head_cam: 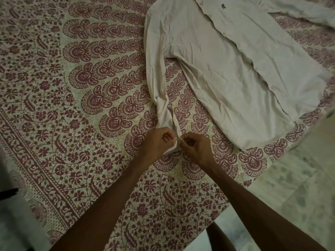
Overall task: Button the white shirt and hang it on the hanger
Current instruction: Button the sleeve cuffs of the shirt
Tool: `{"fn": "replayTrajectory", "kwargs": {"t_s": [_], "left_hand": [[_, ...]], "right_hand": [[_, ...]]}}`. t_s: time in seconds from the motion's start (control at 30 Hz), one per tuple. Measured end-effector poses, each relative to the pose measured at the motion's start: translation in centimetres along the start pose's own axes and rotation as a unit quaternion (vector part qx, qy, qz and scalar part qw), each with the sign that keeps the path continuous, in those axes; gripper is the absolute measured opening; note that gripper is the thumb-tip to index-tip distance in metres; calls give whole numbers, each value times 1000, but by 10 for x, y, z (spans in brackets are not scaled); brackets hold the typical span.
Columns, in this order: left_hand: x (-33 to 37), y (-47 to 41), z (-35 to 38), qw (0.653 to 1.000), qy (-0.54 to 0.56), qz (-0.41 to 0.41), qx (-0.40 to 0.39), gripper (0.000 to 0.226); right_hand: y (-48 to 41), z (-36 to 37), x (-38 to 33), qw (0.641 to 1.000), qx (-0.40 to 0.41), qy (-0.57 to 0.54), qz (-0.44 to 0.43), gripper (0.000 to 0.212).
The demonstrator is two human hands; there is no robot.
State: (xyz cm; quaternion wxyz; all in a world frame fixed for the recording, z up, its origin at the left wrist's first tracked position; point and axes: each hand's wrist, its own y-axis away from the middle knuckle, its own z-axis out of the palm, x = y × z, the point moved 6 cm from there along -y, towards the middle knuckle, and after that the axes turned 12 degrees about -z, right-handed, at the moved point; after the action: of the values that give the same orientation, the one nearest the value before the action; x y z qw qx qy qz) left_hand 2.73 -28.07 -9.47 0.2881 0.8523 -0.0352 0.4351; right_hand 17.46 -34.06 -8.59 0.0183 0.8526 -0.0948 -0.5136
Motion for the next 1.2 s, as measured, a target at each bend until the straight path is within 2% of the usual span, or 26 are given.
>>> {"fn": "replayTrajectory", "kwargs": {"t_s": [0.1, 0.33, 0.6, 0.73, 0.87, 1.0, 1.2], "left_hand": [[5, -4, 2, 998, -49, 21, -24, 4], [20, -14, 7, 997, -37, 25, -57, 9], [24, -12, 13, 996, -82, 34, -17, 9], [27, -6, 15, 992, -110, 60, 28, 16], [25, -4, 16, 995, -88, 56, 5, 35], [26, -6, 18, 996, -76, 54, 3, 44], [18, -6, 20, 998, -34, 43, 9, 42]], "right_hand": [[1, -2, 1, 1000, -4, 13, -11, 4], [0, -9, 1, 995, 35, 95, -27, 6], [-3, -8, 1, 992, 35, 116, -22, 8], [-3, -5, 5, 995, 14, 98, -9, 8], [-5, -4, 1, 994, -1, 101, -33, 11], [-6, -3, -1, 990, -19, 123, -58, 11], [-3, -3, -1, 987, -34, 132, -79, 10]]}}
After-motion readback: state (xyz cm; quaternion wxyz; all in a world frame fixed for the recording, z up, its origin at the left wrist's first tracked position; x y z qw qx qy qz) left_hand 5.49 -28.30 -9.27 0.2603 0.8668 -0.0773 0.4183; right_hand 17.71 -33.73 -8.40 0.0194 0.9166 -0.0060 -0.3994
